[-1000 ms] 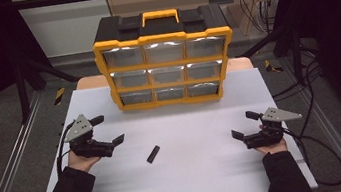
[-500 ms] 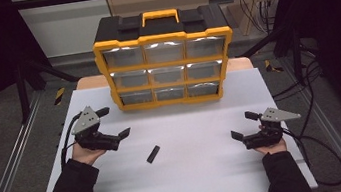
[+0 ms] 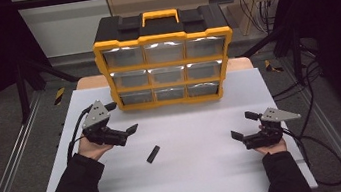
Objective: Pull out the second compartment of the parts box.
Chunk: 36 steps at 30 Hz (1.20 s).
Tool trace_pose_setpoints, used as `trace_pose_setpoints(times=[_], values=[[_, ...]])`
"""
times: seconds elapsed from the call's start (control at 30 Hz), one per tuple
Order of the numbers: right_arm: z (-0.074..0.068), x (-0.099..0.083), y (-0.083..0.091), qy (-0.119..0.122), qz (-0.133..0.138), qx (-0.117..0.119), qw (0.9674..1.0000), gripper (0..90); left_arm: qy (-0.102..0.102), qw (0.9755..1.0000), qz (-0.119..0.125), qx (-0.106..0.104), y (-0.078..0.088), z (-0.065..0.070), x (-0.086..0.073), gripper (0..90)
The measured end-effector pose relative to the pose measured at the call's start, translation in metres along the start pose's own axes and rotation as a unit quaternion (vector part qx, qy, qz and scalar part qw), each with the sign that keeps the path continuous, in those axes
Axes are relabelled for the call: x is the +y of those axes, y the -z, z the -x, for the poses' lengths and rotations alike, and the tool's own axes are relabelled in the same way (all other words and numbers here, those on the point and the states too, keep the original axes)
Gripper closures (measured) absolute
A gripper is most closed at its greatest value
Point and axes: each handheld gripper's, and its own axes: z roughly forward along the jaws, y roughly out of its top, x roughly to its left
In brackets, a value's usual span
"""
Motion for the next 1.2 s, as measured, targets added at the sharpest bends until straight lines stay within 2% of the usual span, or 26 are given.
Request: trace_pose_setpoints(times=[0.6, 0.9, 1.07, 1.2], values=[[0.0, 0.0, 0.0, 0.0, 0.0, 0.001, 1.0, 0.2, -0.022, 0.9997, -0.011, 0.003, -0.014, 0.006, 0.019, 0.0], [0.0, 0.0, 0.0, 0.0, 0.0, 0.001, 1.0, 0.3, -0.04, 0.999, -0.012, 0.012, -0.018, 0.008, 0.028, 0.0], [0.0, 0.0, 0.0, 0.0, 0.001, 0.002, 1.0, 0.2, -0.046, 0.9989, -0.011, 0.005, -0.02, 0.009, 0.033, 0.0], [0.0, 0.0, 0.0, -0.001, 0.0, 0.002, 1.0, 0.2, -0.057, 0.9983, -0.012, 0.008, -0.02, 0.01, 0.036, 0.0]])
